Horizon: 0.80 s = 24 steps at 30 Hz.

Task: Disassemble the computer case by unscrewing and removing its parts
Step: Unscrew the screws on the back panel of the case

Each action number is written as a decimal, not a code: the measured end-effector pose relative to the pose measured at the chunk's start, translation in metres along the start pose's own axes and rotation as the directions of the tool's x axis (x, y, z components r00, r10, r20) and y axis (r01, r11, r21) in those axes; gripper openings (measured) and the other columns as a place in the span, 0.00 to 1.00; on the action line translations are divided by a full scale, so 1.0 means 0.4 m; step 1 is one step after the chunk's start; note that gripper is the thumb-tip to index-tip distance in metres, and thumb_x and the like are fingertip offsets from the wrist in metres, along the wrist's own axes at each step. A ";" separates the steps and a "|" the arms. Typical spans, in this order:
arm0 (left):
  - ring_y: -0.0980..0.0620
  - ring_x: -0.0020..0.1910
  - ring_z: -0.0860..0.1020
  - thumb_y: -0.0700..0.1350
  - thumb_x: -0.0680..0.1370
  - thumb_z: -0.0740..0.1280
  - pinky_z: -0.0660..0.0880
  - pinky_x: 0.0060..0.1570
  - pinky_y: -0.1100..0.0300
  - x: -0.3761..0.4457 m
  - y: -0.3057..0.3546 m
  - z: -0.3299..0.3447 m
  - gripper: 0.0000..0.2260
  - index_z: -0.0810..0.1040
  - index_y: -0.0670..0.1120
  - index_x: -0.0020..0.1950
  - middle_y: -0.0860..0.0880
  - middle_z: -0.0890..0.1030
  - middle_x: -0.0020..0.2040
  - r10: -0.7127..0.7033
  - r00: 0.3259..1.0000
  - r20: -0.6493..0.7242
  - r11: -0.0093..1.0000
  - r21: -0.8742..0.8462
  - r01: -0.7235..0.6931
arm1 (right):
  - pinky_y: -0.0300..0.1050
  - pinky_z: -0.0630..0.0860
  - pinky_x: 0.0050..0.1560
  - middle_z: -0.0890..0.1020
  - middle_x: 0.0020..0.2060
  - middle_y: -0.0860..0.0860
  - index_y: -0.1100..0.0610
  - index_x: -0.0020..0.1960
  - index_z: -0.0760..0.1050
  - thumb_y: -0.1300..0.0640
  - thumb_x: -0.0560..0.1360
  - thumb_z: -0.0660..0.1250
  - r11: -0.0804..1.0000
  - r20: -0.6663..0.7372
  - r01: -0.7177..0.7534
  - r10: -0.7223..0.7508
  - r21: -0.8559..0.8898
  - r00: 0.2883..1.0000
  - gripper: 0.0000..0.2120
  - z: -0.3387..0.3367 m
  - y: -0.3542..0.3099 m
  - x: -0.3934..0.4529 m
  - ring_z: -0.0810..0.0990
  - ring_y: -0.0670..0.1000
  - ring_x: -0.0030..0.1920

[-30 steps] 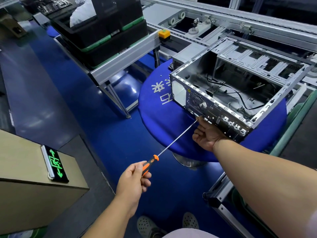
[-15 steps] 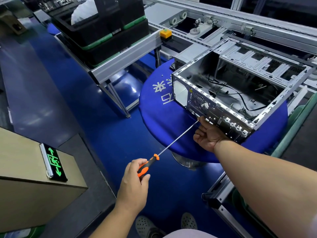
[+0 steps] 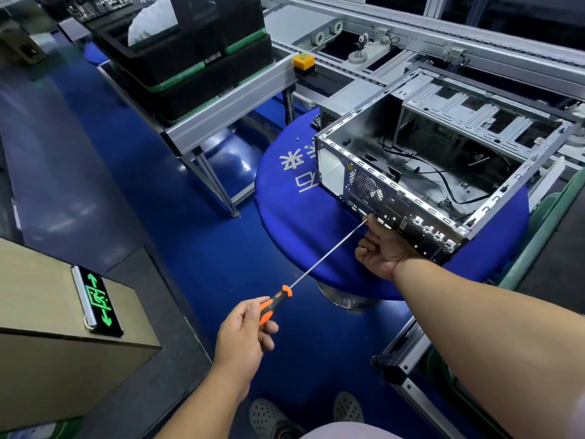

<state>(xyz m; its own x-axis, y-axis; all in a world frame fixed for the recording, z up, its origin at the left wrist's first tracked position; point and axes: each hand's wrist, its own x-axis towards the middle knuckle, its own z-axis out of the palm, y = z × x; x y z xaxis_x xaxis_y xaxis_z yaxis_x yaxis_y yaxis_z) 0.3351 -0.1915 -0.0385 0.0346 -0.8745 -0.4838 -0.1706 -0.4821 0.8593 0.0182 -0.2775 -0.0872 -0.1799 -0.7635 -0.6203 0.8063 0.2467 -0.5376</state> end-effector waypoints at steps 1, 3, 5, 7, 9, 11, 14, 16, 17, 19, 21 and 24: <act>0.52 0.29 0.76 0.57 0.87 0.58 0.71 0.26 0.63 0.000 0.005 0.003 0.16 0.85 0.56 0.52 0.44 0.83 0.37 -0.061 0.998 0.002 0.995 -0.074 0.062 | 0.38 0.61 0.30 0.56 0.27 0.46 0.49 0.50 0.79 0.47 0.78 0.71 1.000 -0.002 0.001 -0.001 -0.002 1.000 0.07 0.000 0.000 0.000 0.56 0.46 0.27; 0.53 0.27 0.74 0.61 0.86 0.58 0.68 0.24 0.61 0.004 0.013 0.007 0.20 0.85 0.51 0.54 0.43 0.79 0.33 -0.170 0.985 -0.009 0.973 -0.158 0.166 | 0.38 0.61 0.30 0.56 0.27 0.46 0.49 0.51 0.78 0.47 0.78 0.71 1.000 -0.004 -0.001 0.001 -0.001 1.000 0.07 0.000 0.000 0.000 0.56 0.46 0.28; 0.52 0.26 0.73 0.62 0.86 0.59 0.66 0.23 0.60 0.008 0.015 0.007 0.21 0.83 0.48 0.56 0.44 0.77 0.32 -0.230 0.973 -0.009 0.958 -0.177 0.225 | 0.38 0.62 0.30 0.56 0.27 0.46 0.49 0.51 0.78 0.47 0.78 0.71 1.000 -0.008 -0.006 0.006 0.004 1.000 0.07 -0.001 0.001 0.000 0.56 0.46 0.27; 0.52 0.28 0.73 0.61 0.86 0.61 0.67 0.26 0.59 0.004 0.017 0.010 0.19 0.82 0.47 0.58 0.44 0.78 0.34 -0.219 0.975 0.023 0.958 -0.186 0.220 | 0.38 0.62 0.29 0.57 0.27 0.46 0.49 0.51 0.78 0.47 0.78 0.71 1.000 -0.011 -0.007 0.008 0.010 1.000 0.07 -0.001 0.000 -0.002 0.57 0.46 0.27; 0.52 0.32 0.75 0.55 0.85 0.66 0.70 0.30 0.59 -0.008 0.022 0.014 0.12 0.79 0.49 0.61 0.46 0.81 0.40 -0.106 0.994 0.036 0.982 -0.156 0.111 | 0.38 0.62 0.29 0.57 0.27 0.46 0.49 0.51 0.78 0.47 0.78 0.71 1.000 -0.014 -0.010 0.010 0.011 1.000 0.07 0.001 -0.001 -0.005 0.57 0.46 0.27; 0.52 0.37 0.79 0.45 0.82 0.71 0.75 0.36 0.58 -0.016 0.023 0.016 0.12 0.74 0.57 0.62 0.49 0.82 0.49 0.028 1.000 -0.003 0.999 0.018 -0.028 | 0.38 0.62 0.30 0.57 0.27 0.46 0.49 0.51 0.78 0.47 0.78 0.71 1.000 -0.014 -0.015 0.015 0.010 1.000 0.06 0.006 -0.002 -0.010 0.57 0.46 0.27; 0.55 0.43 0.82 0.40 0.81 0.69 0.76 0.38 0.68 -0.021 0.024 0.020 0.21 0.69 0.67 0.56 0.53 0.79 0.53 0.180 0.983 -0.019 0.934 0.318 -0.165 | 0.38 0.61 0.30 0.57 0.27 0.46 0.49 0.50 0.78 0.47 0.79 0.70 1.000 -0.019 -0.014 0.014 0.007 1.000 0.06 0.007 -0.004 -0.016 0.57 0.46 0.27; 0.57 0.41 0.82 0.40 0.82 0.67 0.75 0.37 0.71 -0.022 0.022 0.019 0.20 0.69 0.67 0.53 0.53 0.80 0.50 0.230 0.973 -0.009 0.894 0.398 -0.208 | 0.38 0.60 0.30 0.57 0.27 0.46 0.49 0.50 0.78 0.47 0.79 0.71 1.000 -0.030 -0.012 0.012 0.001 0.999 0.06 0.011 -0.003 -0.019 0.56 0.46 0.27; 0.58 0.41 0.83 0.40 0.82 0.67 0.75 0.37 0.70 -0.019 0.019 0.017 0.18 0.69 0.65 0.54 0.53 0.80 0.49 0.237 0.972 -0.006 0.888 0.407 -0.214 | 0.38 0.59 0.30 0.56 0.27 0.46 0.49 0.50 0.78 0.47 0.78 0.71 1.000 -0.041 -0.013 0.013 -0.002 0.999 0.06 0.014 -0.004 -0.021 0.55 0.46 0.27; 0.57 0.40 0.83 0.42 0.82 0.67 0.73 0.39 0.67 -0.015 0.019 0.014 0.14 0.71 0.62 0.55 0.53 0.82 0.47 0.228 0.974 -0.011 0.897 0.391 -0.206 | 0.39 0.54 0.30 0.54 0.27 0.47 0.50 0.47 0.78 0.46 0.77 0.72 1.000 -0.082 -0.025 0.024 -0.012 0.996 0.08 0.022 -0.004 -0.028 0.53 0.47 0.27; 0.58 0.40 0.84 0.43 0.82 0.68 0.73 0.42 0.60 -0.012 0.016 0.012 0.11 0.73 0.61 0.55 0.52 0.83 0.45 0.205 0.979 -0.015 0.912 0.366 -0.186 | 0.39 0.50 0.29 0.53 0.26 0.47 0.51 0.44 0.78 0.44 0.77 0.72 0.998 -0.153 -0.047 0.040 -0.040 0.987 0.11 0.031 -0.002 -0.038 0.51 0.47 0.26; 0.58 0.37 0.83 0.45 0.82 0.68 0.75 0.42 0.57 -0.005 0.012 0.008 0.09 0.75 0.61 0.55 0.50 0.85 0.42 0.163 0.987 -0.004 0.933 0.327 -0.153 | 0.38 0.54 0.23 0.59 0.23 0.45 0.50 0.45 0.80 0.46 0.78 0.71 0.978 -0.291 -0.073 0.013 -0.194 0.957 0.08 0.050 0.001 -0.075 0.55 0.46 0.24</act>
<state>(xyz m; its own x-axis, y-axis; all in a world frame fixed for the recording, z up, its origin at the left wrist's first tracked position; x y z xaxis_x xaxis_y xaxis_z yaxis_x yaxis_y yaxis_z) 0.3309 -0.1916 -0.0340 0.0105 -0.9418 -0.3361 -0.4863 -0.2985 0.8212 0.0353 -0.2664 -0.0573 -0.3251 -0.5536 -0.7667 0.6925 0.4128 -0.5916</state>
